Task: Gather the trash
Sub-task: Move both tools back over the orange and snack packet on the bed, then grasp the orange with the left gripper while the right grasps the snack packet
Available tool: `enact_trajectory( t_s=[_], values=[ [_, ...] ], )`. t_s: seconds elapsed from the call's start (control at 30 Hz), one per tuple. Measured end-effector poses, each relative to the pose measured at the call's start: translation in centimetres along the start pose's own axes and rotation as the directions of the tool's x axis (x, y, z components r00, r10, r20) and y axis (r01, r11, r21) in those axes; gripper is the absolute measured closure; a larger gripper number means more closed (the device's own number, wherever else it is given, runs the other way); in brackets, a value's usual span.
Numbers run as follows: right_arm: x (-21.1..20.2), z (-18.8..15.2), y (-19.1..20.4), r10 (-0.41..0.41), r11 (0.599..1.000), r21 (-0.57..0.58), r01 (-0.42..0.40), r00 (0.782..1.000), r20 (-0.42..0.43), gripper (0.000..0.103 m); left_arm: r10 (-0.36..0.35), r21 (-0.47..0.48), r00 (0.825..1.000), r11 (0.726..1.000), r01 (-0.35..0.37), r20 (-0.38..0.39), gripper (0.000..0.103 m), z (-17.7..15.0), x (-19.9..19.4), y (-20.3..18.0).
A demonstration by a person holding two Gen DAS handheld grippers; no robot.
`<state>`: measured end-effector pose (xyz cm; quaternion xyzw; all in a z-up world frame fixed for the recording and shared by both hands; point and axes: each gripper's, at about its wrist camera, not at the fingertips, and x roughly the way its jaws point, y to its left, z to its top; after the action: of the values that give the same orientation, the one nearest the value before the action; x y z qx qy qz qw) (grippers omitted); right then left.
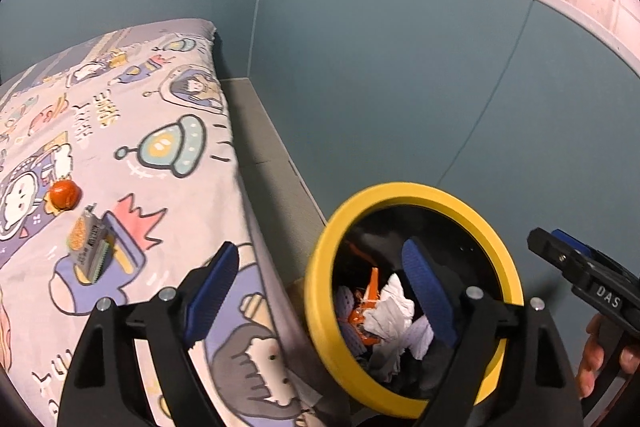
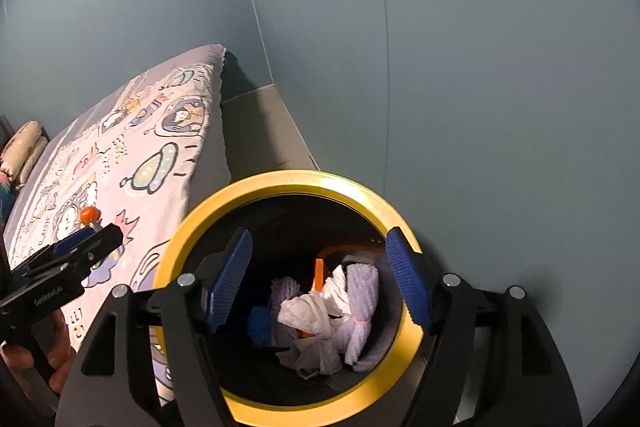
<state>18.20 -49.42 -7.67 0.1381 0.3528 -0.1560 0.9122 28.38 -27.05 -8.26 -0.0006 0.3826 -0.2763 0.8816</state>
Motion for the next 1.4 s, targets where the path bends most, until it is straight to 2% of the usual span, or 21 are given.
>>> enact_trajectory(
  t_s=[0.4,0.53,0.6,0.9,1.17,1.4],
  values=[
    [-1.1,0.7,5.0,0.086,0.993,-0.081,-0.083,0.996,0.029,0.036,0.084,-0.070,0.995,0.994,-0.081,0.049,0.021,1.1,-2.9,5.2],
    [-1.0,0.7,7.5,0.119,0.986,-0.122,-0.115,0.993,0.023,0.036,0.121,-0.096,0.990,0.989,-0.113,0.078,0.017,1.6,-4.0,7.3],
    [-0.8,0.6,8.7,0.140,0.981,-0.135,-0.136,0.990,0.020,0.033,0.139,-0.112,0.987,0.985,-0.129,0.086,0.017,2.0,-4.5,8.5],
    [-0.1,0.5,15.0,0.230,0.953,-0.204,-0.224,0.973,0.005,0.030,0.257,-0.173,0.960,0.956,-0.236,0.112,0.016,3.4,-6.8,15.4],
    [1.4,-0.3,21.1,0.300,0.908,-0.298,-0.296,0.953,-0.031,0.029,0.365,-0.230,0.927,0.913,-0.337,0.090,0.014,4.0,-7.5,22.6],
    [3.3,-1.3,25.6,0.334,0.877,-0.343,-0.337,0.940,-0.071,0.029,0.401,-0.276,0.914,0.886,-0.373,0.053,0.014,3.8,-6.3,27.9]
  ],
)
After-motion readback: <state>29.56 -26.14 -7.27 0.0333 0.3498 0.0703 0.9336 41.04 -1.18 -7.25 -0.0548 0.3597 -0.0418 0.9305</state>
